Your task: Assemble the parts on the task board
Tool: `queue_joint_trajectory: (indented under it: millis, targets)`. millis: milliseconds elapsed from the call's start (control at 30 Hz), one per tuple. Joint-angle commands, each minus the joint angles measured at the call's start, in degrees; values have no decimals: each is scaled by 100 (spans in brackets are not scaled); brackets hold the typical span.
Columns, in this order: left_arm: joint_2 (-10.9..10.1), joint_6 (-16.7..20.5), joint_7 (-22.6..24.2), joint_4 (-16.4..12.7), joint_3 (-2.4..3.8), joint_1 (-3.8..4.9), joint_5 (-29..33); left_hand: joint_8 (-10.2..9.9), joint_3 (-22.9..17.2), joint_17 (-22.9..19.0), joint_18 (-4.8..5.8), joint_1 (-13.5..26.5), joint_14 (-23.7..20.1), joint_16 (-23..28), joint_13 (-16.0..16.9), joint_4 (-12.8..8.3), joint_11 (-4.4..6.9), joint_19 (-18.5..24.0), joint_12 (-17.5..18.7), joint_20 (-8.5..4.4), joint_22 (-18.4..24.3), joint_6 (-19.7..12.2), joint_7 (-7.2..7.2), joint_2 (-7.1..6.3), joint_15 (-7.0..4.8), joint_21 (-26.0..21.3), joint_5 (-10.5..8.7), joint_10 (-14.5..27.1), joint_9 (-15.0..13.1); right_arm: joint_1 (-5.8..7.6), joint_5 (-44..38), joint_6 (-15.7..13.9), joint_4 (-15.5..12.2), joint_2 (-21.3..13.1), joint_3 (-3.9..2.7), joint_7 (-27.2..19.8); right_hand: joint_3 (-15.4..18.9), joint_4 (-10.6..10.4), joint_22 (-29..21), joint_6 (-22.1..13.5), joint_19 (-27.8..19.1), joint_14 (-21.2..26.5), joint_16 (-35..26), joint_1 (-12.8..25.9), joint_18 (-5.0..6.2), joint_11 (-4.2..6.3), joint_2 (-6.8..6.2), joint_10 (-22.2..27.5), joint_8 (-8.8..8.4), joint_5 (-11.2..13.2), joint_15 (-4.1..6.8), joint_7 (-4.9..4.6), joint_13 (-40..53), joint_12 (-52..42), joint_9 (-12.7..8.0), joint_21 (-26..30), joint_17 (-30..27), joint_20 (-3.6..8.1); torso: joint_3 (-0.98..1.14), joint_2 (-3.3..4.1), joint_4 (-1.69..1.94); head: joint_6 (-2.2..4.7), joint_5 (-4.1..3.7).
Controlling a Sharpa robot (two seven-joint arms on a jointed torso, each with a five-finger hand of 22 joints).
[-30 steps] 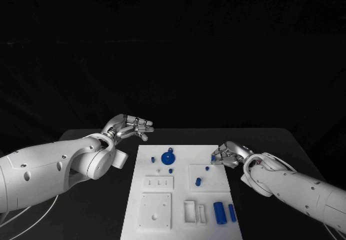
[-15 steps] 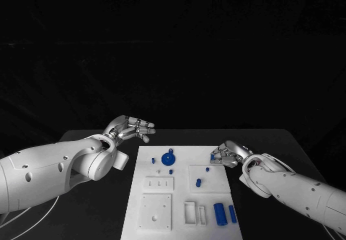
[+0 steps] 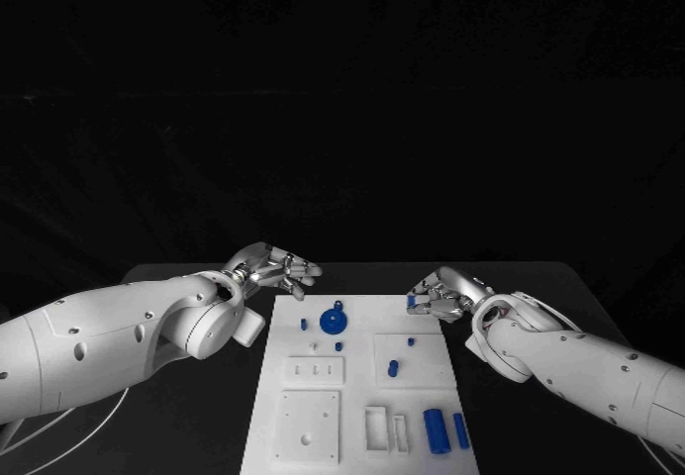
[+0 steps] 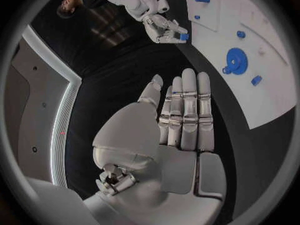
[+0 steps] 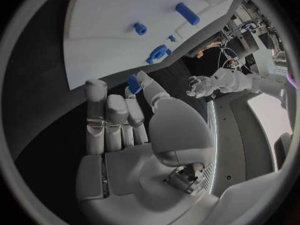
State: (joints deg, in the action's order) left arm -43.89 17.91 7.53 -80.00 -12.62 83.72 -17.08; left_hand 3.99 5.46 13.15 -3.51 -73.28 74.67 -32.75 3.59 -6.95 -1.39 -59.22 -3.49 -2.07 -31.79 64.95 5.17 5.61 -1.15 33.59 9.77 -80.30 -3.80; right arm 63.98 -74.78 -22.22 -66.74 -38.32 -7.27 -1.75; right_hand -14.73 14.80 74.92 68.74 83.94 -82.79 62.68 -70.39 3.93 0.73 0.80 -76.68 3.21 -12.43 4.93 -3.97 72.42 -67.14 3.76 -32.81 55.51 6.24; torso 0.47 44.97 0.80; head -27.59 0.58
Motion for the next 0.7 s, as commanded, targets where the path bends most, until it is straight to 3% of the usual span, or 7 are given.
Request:
queue_joint_trajectory:
  millis: [33, 267, 467, 700]
  targets:
    - [96, -432, -876, 45, 17, 18, -460, -21, 57, 87, 124, 69, 86, -106, 11, 199, 30, -104, -3, -27, 14, -37, -20, -8, -23, -21, -303, -167, 0, 63, -280, 271, -140, 18, -1, 323, -48, -8, 279, 49, 293, -5, 11, 40, 5, 44, 0, 7, 40, 24, 35, 19, 7, -9, 10, -40, 12, 25, 7, -46, -17, 11, 38]
    - [399, -699, -1620, 240, 25, 57, -786, -23, 96, 639, 181, 107, 66, -906, 128, 924, 148, -254, -189, -185, -218, -69, -42, -237, -163, 280, -487, -589, 0, 176, -507, 378, -459, 105, -1, 610, -125, -55, 274, 25, 292, -4, 3, 45, 8, 39, -52, 8, 38, 25, 34, 13, 9, -2, 8, -40, 14, 24, 10, -109, -56, 38, 90]
    - [618, -752, -1934, 376, 15, 64, -929, -23, 7, 815, 177, 164, 55, -1308, 299, 1110, 202, -217, -566, -243, -474, -64, -64, -331, -224, 554, -506, -614, 0, 199, -636, 392, -602, 260, 0, 818, -218, -104, 272, 20, 292, -5, -1, 42, 9, 39, -96, 5, 38, 32, 35, 11, 13, -2, 8, -58, 17, 25, 12, -154, -88, 26, 105]
    - [746, -735, -2093, 441, 6, 64, -1030, -22, -30, 781, 169, 309, 20, -1327, 304, 1231, 187, -161, -538, -229, -535, -47, -65, -391, -211, 585, -558, -607, -2, 204, -740, 394, -722, 402, 8, 972, -279, -132, 267, 18, 293, -6, -6, 53, 12, 41, -132, 5, 39, 7, 36, 10, 13, 1, 8, -58, 14, 26, 6, -166, -74, -14, 108]
